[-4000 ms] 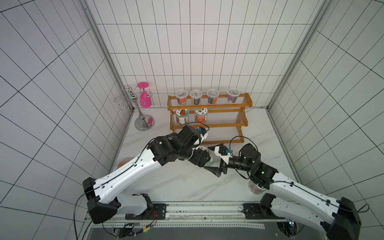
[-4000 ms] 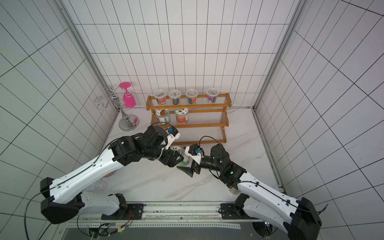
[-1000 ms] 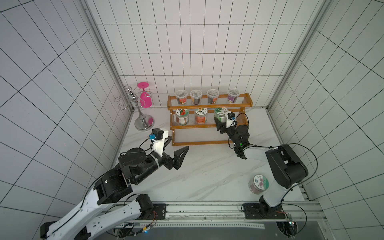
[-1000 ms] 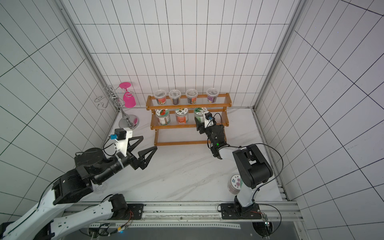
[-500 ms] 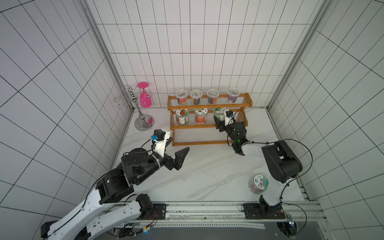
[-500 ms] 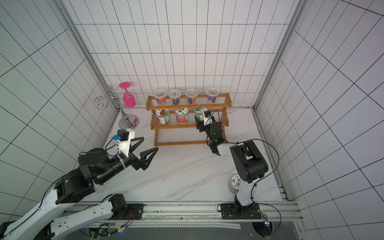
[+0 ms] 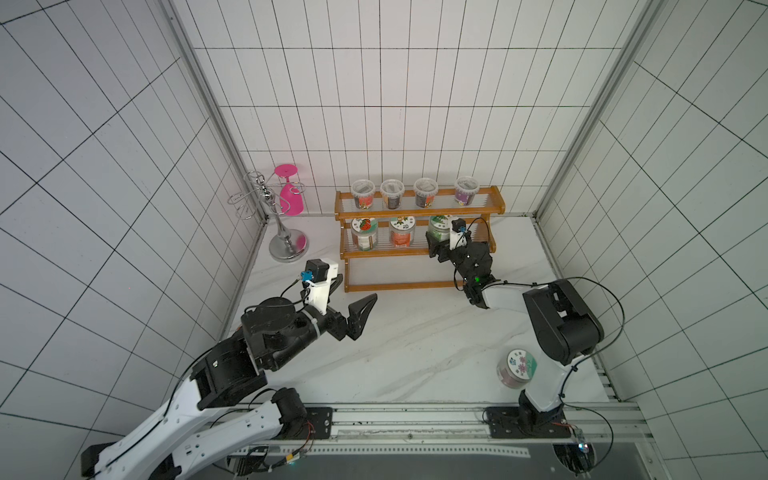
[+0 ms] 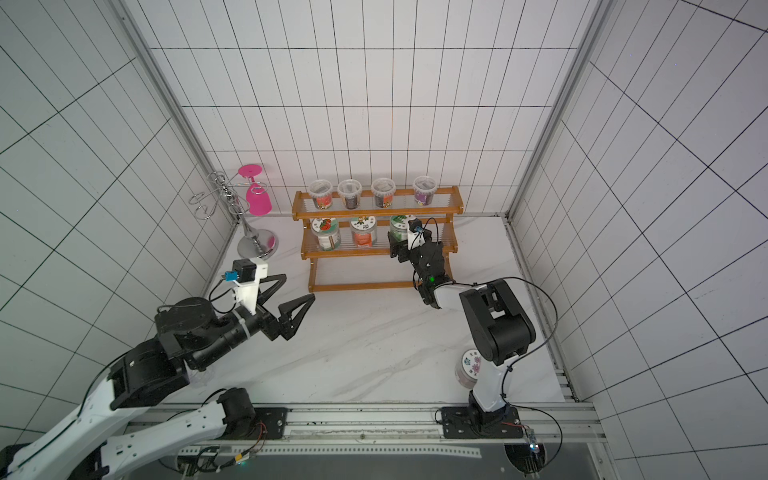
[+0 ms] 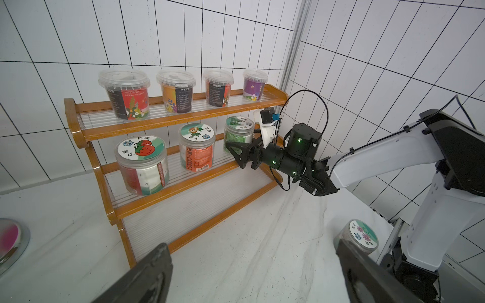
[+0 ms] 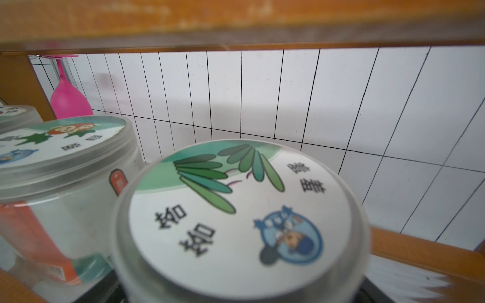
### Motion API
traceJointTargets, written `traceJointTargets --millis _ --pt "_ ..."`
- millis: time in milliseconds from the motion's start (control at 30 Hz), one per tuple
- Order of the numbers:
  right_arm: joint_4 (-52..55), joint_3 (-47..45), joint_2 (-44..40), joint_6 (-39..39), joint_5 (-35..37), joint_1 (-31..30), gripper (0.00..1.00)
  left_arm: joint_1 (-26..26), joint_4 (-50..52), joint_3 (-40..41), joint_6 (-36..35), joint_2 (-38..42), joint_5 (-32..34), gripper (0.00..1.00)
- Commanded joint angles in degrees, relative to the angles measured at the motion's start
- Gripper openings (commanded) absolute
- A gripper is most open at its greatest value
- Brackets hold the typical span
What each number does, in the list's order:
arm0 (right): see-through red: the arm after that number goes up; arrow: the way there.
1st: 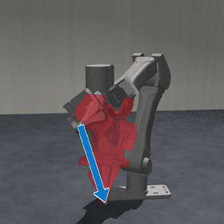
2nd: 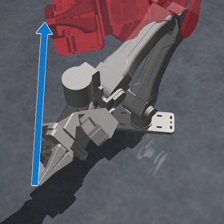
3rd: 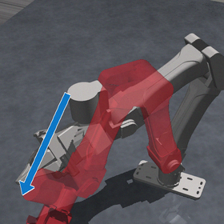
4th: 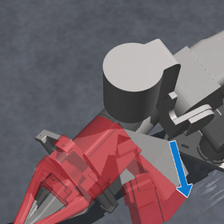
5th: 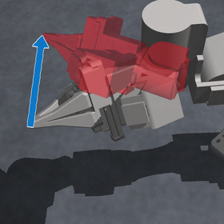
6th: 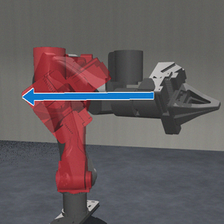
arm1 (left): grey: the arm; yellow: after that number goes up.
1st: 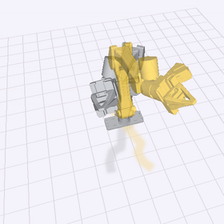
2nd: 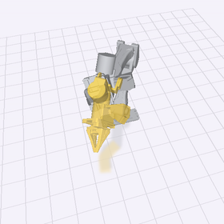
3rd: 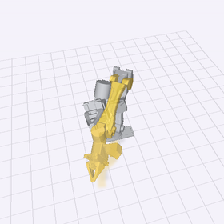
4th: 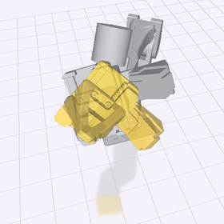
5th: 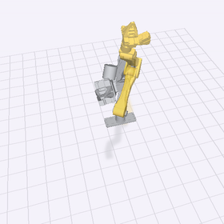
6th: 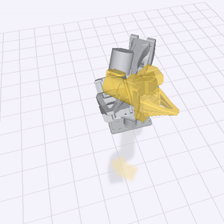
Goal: Place the seed container on the shelf
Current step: Place the seed jar on the shelf.
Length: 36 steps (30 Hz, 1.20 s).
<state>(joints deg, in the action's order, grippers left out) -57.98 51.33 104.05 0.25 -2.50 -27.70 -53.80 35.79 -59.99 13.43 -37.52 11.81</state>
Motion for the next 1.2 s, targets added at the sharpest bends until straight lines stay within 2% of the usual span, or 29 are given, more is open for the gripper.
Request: traceJointTargets --millis 0,400,633,800,967,1167 --pt "1.8 0.8 -3.6 0.1 -0.9 0.6 0.95 0.1 -0.4 0.8 -0.3 0.3 0.3 0.99" --pt "4.0 -3.7 -7.9 0.6 0.6 0.9 0.92 0.1 -2.2 3.8 0.4 1.2 -1.2 0.99" --pt "5.1 -4.0 -8.0 1.4 0.2 1.2 0.72 0.1 -2.1 4.2 0.5 2.2 -0.7 0.99" --pt "6.4 -2.2 -7.1 1.4 -1.4 1.5 0.68 0.1 -2.0 4.5 0.5 2.1 -0.6 0.99" --pt "7.2 -1.7 -7.4 1.4 -2.3 1.6 0.69 0.0 -1.7 4.6 0.6 2.2 -0.6 0.99" --pt "12.0 -3.7 -13.1 0.8 -3.7 1.6 0.79 0.1 -1.9 5.1 0.3 1.4 -0.9 0.99"
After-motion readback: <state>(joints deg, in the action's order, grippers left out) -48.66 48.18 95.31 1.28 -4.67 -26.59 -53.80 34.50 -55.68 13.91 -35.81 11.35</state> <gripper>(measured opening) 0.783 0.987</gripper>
